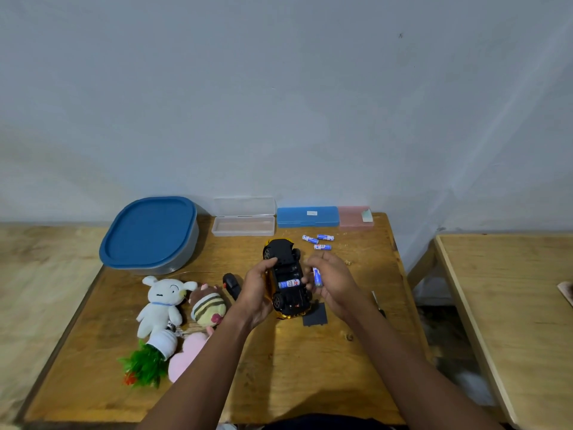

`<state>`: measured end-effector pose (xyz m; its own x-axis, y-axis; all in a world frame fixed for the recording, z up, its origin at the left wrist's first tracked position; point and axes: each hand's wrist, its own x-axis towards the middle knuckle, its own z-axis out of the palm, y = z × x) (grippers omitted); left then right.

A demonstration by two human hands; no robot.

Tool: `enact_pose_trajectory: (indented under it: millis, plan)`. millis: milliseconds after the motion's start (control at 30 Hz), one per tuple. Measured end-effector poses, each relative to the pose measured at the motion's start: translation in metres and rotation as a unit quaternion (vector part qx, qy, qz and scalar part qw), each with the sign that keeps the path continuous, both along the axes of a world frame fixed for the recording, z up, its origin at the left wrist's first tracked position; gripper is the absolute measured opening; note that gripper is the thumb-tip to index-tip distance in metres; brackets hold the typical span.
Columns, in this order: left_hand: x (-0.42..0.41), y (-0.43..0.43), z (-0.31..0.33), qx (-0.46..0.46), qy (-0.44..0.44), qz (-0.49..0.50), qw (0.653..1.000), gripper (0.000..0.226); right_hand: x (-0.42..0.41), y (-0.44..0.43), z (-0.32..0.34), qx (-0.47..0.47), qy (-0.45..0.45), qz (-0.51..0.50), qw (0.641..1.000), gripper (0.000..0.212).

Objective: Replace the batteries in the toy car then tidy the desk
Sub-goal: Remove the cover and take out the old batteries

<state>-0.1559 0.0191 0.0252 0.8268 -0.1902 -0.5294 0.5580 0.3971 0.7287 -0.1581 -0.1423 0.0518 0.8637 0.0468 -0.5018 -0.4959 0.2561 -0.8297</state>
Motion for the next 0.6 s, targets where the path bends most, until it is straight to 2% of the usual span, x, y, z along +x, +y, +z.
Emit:
enact_pose_trajectory:
  millis: [100,300,400,600]
  plan:
    - [0.0,0.001,-0.002,0.031,-0.008,0.02,0.999,0.041,-0.005,0.002,-0.008,-0.122,-0.025,0.035,0.992,0.025]
    - [-0.001,0.0,-0.003,0.046,-0.018,0.05,0.998,0.038,-0.012,0.011,-0.014,-0.326,-0.096,0.036,0.94,0.007]
    - [-0.003,-0.004,-0.003,0.063,-0.042,0.07,0.995,0.031,-0.014,0.015,-0.016,-0.37,-0.114,0.031,0.922,0.008]
    - [-0.006,-0.01,-0.005,0.094,-0.076,0.08,0.989,0.028,-0.014,0.02,-0.015,-0.388,-0.118,0.025,0.914,0.008]
